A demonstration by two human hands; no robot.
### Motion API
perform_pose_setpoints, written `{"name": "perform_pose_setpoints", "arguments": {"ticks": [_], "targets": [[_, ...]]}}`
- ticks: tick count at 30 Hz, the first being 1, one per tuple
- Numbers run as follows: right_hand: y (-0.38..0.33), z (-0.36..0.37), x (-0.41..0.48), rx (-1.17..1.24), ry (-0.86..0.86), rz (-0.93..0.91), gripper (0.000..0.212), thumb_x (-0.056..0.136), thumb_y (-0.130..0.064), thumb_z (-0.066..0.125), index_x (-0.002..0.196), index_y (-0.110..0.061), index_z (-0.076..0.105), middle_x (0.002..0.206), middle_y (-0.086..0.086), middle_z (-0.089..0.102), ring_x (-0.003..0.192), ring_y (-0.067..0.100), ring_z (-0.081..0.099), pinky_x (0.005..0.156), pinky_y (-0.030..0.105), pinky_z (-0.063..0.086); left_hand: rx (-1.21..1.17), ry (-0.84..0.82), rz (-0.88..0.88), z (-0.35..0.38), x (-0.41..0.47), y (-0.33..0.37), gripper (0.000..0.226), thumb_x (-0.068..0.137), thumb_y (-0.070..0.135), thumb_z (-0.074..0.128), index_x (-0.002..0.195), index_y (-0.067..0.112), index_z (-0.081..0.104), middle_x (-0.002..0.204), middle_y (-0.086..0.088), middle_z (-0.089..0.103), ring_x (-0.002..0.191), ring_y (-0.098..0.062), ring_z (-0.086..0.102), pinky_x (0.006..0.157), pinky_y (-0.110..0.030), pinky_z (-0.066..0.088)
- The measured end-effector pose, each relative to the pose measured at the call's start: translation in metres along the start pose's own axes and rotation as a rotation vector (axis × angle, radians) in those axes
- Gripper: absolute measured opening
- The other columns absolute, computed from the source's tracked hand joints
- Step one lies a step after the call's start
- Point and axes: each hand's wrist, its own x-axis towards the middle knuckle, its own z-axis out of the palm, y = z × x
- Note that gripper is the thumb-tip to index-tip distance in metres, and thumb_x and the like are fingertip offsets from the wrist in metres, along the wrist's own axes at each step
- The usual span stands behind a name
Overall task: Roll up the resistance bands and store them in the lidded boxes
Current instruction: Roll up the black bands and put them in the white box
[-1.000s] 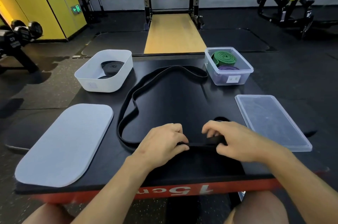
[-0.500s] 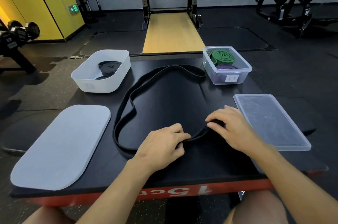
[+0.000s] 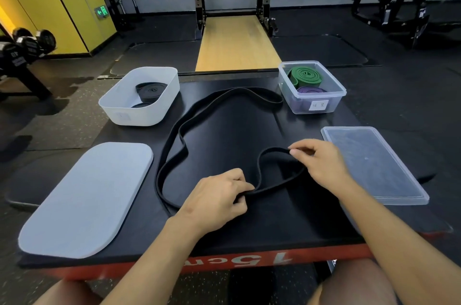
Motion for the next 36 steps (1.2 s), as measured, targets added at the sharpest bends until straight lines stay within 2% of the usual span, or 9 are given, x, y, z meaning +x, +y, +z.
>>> {"name": "perform_pose_setpoints", "arguments": {"ticks": [10, 13, 17, 21, 24, 26, 29, 32, 36], "targets": [[-0.007, 0.003, 0.005, -0.377, -0.008, 0.022, 0.035, 0.093, -0.012, 0.066, 0.125, -0.023, 0.072, 0.118, 0.000, 0.062, 0.107, 0.021, 0.060, 0.093, 0.032, 0.047, 0.006, -0.020, 0.013, -0.004, -0.002, 0.000, 0.039, 0.100, 0.032, 0.054, 0.137, 0.033, 0.065, 0.110, 0.020, 0.051, 0.078, -0.005, 0.050, 0.075, -0.018, 0.041], [-0.019, -0.009, -0.002, -0.245, -0.261, -0.144, 0.065, 0.083, -0.018, 0.060, 0.145, -0.038, 0.055, 0.150, -0.018, 0.045, 0.138, 0.010, 0.039, 0.116, 0.033, 0.031, 0.014, -0.039, 0.017, -0.006, -0.004, 0.000, 0.041, 0.100, 0.034, 0.054, 0.140, 0.034, 0.062, 0.111, 0.021, 0.049, 0.083, -0.003, 0.052, 0.078, -0.019, 0.042], [-0.028, -0.014, -0.009, -0.423, -0.567, -0.250, 0.087, 0.073, -0.023, 0.061, 0.153, -0.050, 0.038, 0.151, -0.025, 0.037, 0.144, 0.000, 0.026, 0.121, 0.035, 0.021, 0.017, -0.111, 0.032, -0.012, -0.010, -0.005, 0.056, 0.093, 0.042, 0.060, 0.148, 0.035, 0.053, 0.118, 0.022, 0.047, 0.094, 0.000, 0.048, 0.083, -0.022, 0.046], [-0.018, 0.002, -0.009, -0.404, -0.319, -0.336, 0.042, 0.080, -0.013, 0.069, 0.106, -0.046, 0.071, 0.111, -0.023, 0.046, 0.109, 0.002, 0.039, 0.110, 0.043, 0.035, -0.010, -0.101, 0.018, -0.022, -0.019, -0.017, 0.065, 0.089, 0.063, 0.057, 0.149, 0.038, 0.050, 0.123, 0.029, 0.044, 0.107, 0.005, 0.042, 0.094, -0.025, 0.046], [-0.009, 0.011, -0.014, -0.319, -0.262, -0.342, 0.030, 0.080, -0.008, 0.070, 0.076, -0.038, 0.068, 0.111, -0.025, 0.047, 0.108, -0.004, 0.040, 0.103, 0.047, 0.041, 0.128, 0.208, -0.176, -0.026, -0.026, -0.045, 0.048, 0.088, 0.060, 0.062, 0.126, 0.030, 0.070, 0.139, 0.009, 0.052, 0.128, -0.016, 0.047, 0.106, -0.040, 0.046], [-0.005, 0.015, -0.017, -0.293, -0.246, -0.328, 0.030, 0.081, -0.007, 0.070, 0.075, -0.037, 0.068, 0.117, -0.025, 0.049, 0.113, -0.002, 0.040, 0.106, 0.050, 0.040, 0.231, 0.281, -0.445, -0.030, -0.027, -0.057, 0.030, 0.089, 0.042, 0.070, 0.113, 0.026, 0.074, 0.157, -0.010, 0.039, 0.140, -0.034, 0.035, 0.111, -0.048, 0.042], [-0.001, 0.018, -0.021, -0.243, -0.198, -0.340, 0.031, 0.081, -0.006, 0.071, 0.075, -0.036, 0.068, 0.118, -0.026, 0.051, 0.117, 0.002, 0.043, 0.107, 0.052, 0.040, 0.202, 0.099, -0.800, -0.036, -0.025, -0.061, 0.031, 0.099, 0.036, 0.057, 0.127, 0.024, 0.065, 0.155, -0.016, 0.031, 0.136, -0.038, 0.034, 0.101, -0.044, 0.045], [0.002, 0.021, -0.022, -0.209, -0.161, -0.357, 0.032, 0.081, -0.005, 0.070, 0.076, -0.036, 0.067, 0.116, -0.026, 0.053, 0.118, 0.004, 0.046, 0.103, 0.050, 0.043, 0.223, 0.081, -0.806, -0.038, -0.019, -0.065, 0.031, 0.096, 0.013, 0.049, 0.123, 0.014, 0.064, 0.127, -0.010, 0.053, 0.118, -0.034, 0.048, 0.080, -0.040, 0.045], [0.002, 0.024, -0.022, -0.215, -0.128, -0.367, 0.031, 0.079, -0.003, 0.071, 0.079, -0.034, 0.071, 0.114, -0.020, 0.058, 0.116, 0.007, 0.048, 0.097, 0.044, 0.047, 0.187, 0.150, -0.756, -0.033, -0.004, -0.076, 0.043, 0.089, -0.002, 0.048, 0.127, 0.008, 0.065, 0.132, -0.007, 0.054, 0.117, -0.034, 0.052, 0.090, -0.043, 0.052]]}}
